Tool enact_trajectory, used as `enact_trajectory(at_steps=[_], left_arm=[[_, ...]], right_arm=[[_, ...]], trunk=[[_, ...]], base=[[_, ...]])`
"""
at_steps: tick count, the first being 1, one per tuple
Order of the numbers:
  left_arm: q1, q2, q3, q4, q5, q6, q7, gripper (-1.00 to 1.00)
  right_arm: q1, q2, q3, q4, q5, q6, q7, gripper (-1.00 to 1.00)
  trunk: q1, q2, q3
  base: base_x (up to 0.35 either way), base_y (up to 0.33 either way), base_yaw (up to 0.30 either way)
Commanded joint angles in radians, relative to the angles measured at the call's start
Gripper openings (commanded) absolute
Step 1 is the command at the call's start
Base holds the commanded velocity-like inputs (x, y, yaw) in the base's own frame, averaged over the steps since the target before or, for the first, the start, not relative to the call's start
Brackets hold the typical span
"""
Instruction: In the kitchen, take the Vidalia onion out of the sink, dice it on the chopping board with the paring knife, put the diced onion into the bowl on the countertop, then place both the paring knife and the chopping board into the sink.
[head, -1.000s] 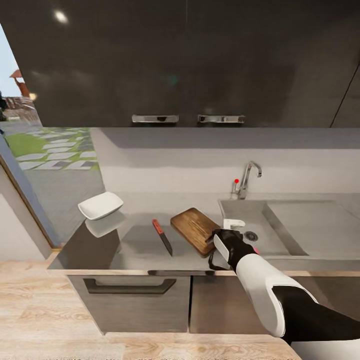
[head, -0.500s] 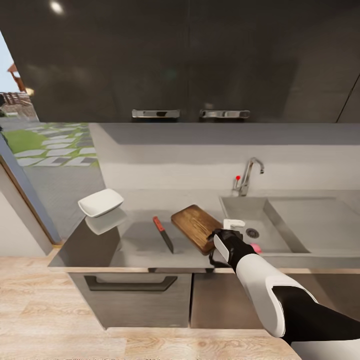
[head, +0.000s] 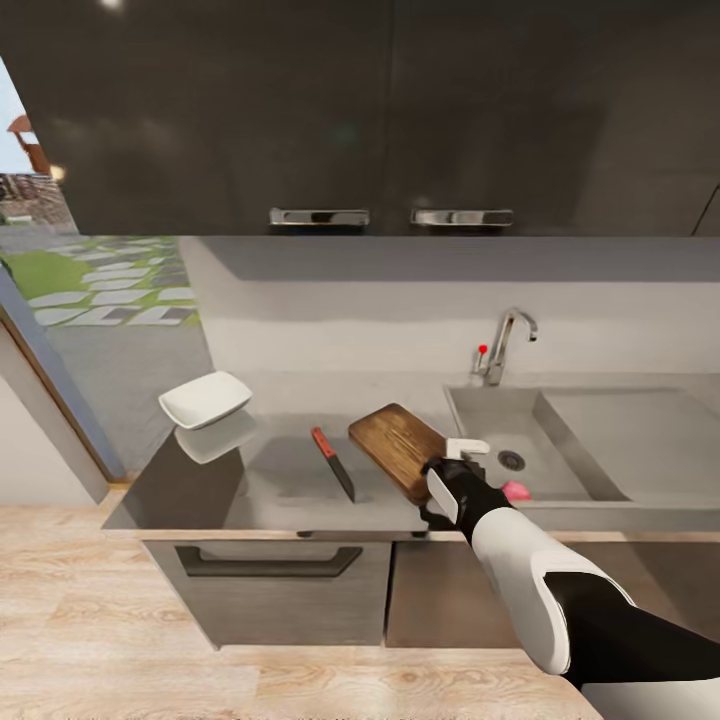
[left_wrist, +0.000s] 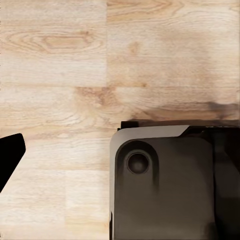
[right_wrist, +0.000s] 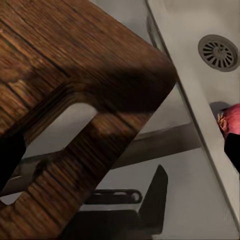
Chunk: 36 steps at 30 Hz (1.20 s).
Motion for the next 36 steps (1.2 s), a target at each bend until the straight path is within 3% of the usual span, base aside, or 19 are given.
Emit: enact_trajectory(at_steps=[1, 11, 36], left_arm=[[0.000, 0.000, 0.001, 0.000, 0.001, -0.002, 0.000, 1.00], [0.000, 0.000, 0.001, 0.000, 0.001, -0.002, 0.000, 1.00], [0.000, -0.002, -0.001, 0.001, 0.001, -0.002, 0.000, 1.00]], right_arm=[[-0.001, 0.001, -0.006, -0.002, 0.002, 0.005, -0.002, 1.00], [-0.001, 0.001, -0.006, 0.004, 0.001, 0.005, -0.002, 1.00], [-0.001, 0.001, -0.006, 0.004, 0.001, 0.005, -0.002, 1.00]], trunk=[[0.001, -0.002, -0.004], [0.001, -0.002, -0.017], [0.001, -0.002, -0.019]], base=[[0.000, 0.065, 0.000], [0.000, 0.007, 0.000], [0.025, 0.000, 0.000]])
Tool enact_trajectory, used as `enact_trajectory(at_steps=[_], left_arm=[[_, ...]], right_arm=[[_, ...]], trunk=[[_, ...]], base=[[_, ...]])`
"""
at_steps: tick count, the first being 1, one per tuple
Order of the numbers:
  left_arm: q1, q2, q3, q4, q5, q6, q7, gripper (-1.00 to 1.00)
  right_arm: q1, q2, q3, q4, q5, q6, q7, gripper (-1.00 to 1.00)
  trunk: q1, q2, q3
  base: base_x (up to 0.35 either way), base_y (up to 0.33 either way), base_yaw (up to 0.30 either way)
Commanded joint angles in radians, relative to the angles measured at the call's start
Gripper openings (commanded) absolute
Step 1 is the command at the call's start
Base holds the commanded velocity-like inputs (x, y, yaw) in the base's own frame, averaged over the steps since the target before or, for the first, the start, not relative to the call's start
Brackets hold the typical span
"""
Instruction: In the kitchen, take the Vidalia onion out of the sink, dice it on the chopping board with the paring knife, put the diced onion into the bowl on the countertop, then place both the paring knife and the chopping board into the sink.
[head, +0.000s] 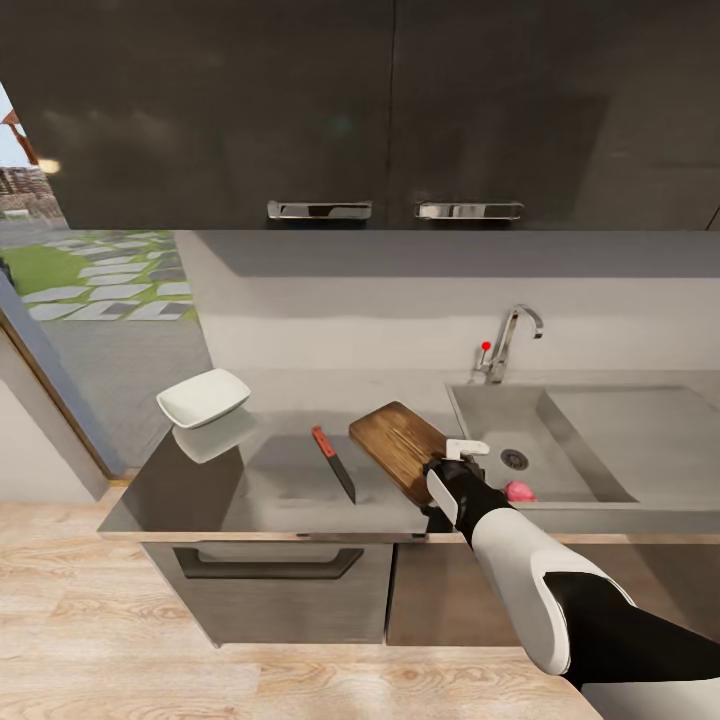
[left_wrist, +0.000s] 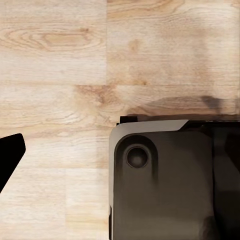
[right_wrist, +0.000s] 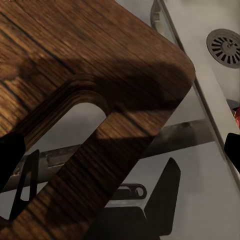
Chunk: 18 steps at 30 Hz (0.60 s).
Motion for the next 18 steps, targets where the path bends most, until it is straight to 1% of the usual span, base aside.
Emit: enact_trajectory(at_steps=[1, 8, 18], left_arm=[[0.000, 0.000, 0.000, 0.000, 0.001, -0.002, 0.000, 1.00], [0.000, 0.000, 0.001, 0.000, 0.000, -0.002, 0.000, 1.00], [0.000, 0.001, 0.002, -0.001, 0.000, -0.002, 0.000, 1.00]], right_arm=[[-0.001, 0.001, -0.006, -0.002, 0.002, 0.005, -0.002, 1.00], [-0.001, 0.001, -0.007, -0.002, 0.002, 0.005, 0.000, 1.00], [-0.001, 0.001, -0.009, -0.002, 0.002, 0.005, 0.000, 1.00]], trunk=[[0.001, -0.002, -0.002], [0.001, -0.002, -0.003], [0.001, -0.002, -0.013]], base=[[0.000, 0.000, 0.000], [0.000, 0.000, 0.000], [0.000, 0.000, 0.000]])
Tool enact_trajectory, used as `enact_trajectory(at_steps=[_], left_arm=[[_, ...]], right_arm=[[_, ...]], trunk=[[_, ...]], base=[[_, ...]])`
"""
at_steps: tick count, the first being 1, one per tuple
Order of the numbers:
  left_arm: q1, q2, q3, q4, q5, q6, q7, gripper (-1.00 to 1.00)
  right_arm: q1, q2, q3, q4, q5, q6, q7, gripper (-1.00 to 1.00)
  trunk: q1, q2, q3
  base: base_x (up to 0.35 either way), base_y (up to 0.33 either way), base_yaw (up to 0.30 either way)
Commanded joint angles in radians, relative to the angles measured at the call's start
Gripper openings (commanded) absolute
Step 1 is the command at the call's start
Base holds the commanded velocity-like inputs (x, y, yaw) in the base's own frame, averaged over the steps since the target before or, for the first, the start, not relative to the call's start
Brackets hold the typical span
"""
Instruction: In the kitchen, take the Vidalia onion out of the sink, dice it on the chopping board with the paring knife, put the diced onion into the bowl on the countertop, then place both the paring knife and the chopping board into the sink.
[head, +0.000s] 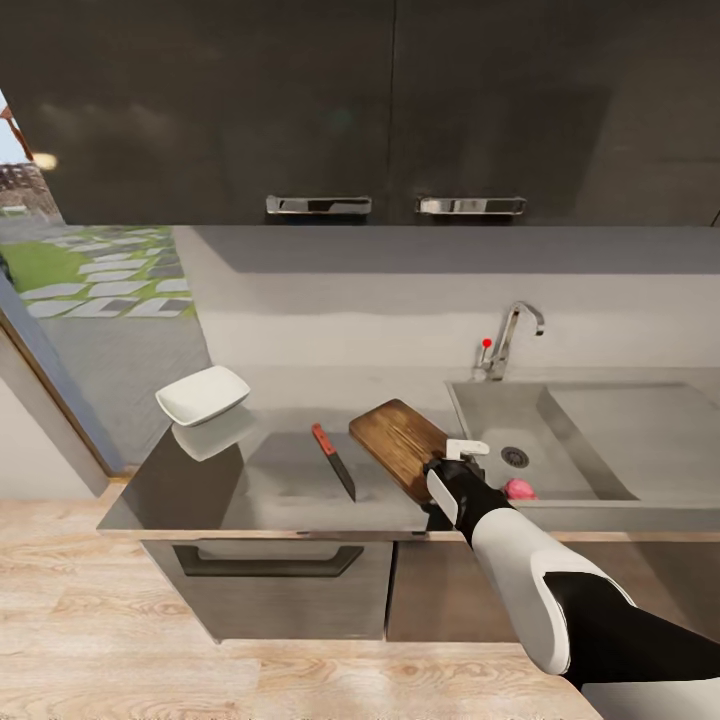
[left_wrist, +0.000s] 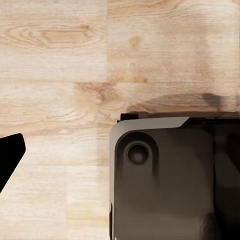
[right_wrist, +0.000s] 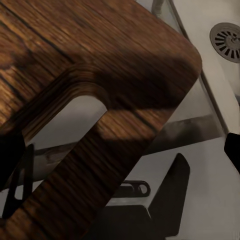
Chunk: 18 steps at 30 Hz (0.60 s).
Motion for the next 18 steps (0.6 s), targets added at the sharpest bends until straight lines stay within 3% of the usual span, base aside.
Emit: enact_trajectory(at_steps=[1, 18], left_arm=[[0.000, 0.000, 0.001, 0.000, 0.001, -0.002, 0.000, 1.00], [0.000, 0.001, 0.001, 0.000, 0.001, -0.002, 0.000, 1.00]], right_arm=[[-0.001, 0.001, -0.005, -0.002, 0.002, 0.005, -0.002, 1.00], [-0.001, -0.002, -0.005, -0.002, 0.002, 0.007, -0.003, 1.00]], trunk=[[0.001, -0.002, -0.003], [0.001, -0.002, -0.019]], base=[[0.000, 0.000, 0.000], [0.000, 0.000, 0.000]])
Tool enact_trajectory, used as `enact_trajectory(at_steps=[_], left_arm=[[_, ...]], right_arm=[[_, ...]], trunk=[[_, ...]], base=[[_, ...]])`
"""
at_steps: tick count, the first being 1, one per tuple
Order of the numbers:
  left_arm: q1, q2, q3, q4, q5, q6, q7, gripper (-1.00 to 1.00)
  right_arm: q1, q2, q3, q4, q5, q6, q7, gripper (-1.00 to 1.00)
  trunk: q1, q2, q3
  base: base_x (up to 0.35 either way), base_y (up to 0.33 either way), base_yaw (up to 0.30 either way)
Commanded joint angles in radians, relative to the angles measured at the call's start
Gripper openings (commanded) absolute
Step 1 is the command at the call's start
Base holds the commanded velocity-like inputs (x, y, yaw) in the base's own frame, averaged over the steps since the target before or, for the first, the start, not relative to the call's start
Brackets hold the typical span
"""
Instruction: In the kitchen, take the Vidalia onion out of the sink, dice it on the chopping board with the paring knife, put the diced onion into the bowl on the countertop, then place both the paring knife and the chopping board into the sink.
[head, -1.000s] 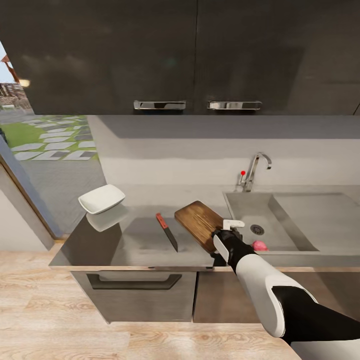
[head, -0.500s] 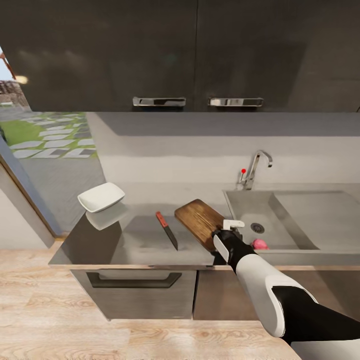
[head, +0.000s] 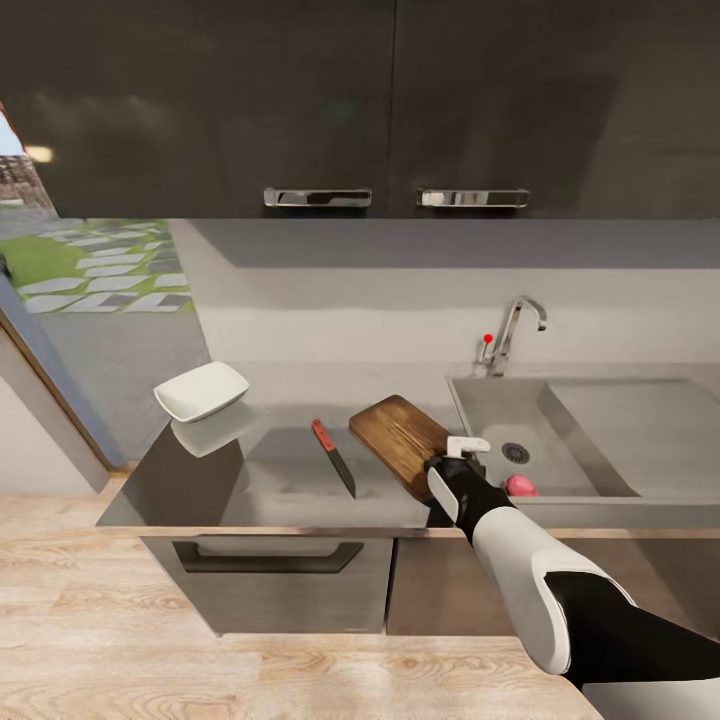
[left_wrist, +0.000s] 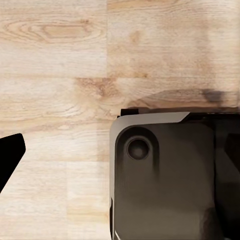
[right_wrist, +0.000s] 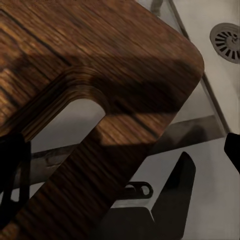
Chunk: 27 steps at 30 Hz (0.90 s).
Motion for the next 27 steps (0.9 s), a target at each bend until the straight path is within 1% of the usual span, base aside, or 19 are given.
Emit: enact_trajectory(at_steps=[1, 11, 12, 16, 27], left_arm=[[0.000, 0.000, 0.001, -0.001, 0.001, -0.002, 0.000, 1.00], [0.000, 0.000, 0.001, 0.000, 0.001, -0.002, 0.000, 1.00], [0.000, 0.000, 0.001, 0.000, 0.001, -0.002, 0.000, 1.00], [0.000, 0.000, 0.001, 0.000, 0.001, -0.002, 0.000, 1.00], [0.000, 0.000, 0.001, 0.001, 0.001, -0.002, 0.000, 1.00]], right_arm=[[0.000, 0.000, -0.009, 0.015, 0.005, 0.012, -0.003, 1.00], [0.000, 0.000, -0.009, 0.015, 0.005, 0.013, -0.005, 1.00], [0.000, 0.000, -0.009, 0.015, 0.003, 0.013, -0.005, -1.00], [0.000, 0.000, -0.010, 0.015, -0.003, 0.013, -0.005, -1.00], [0.000, 0.001, -0.010, 0.014, -0.004, 0.013, -0.006, -1.00]], trunk=[[0.001, -0.001, -0.002], [0.001, -0.001, -0.002], [0.001, -0.001, -0.002], [0.001, -0.001, -0.002], [0.001, -0.001, -0.002]], base=[[0.000, 0.000, 0.000], [0.000, 0.000, 0.000], [0.000, 0.000, 0.000], [0.000, 0.000, 0.000], [0.000, 0.000, 0.000]])
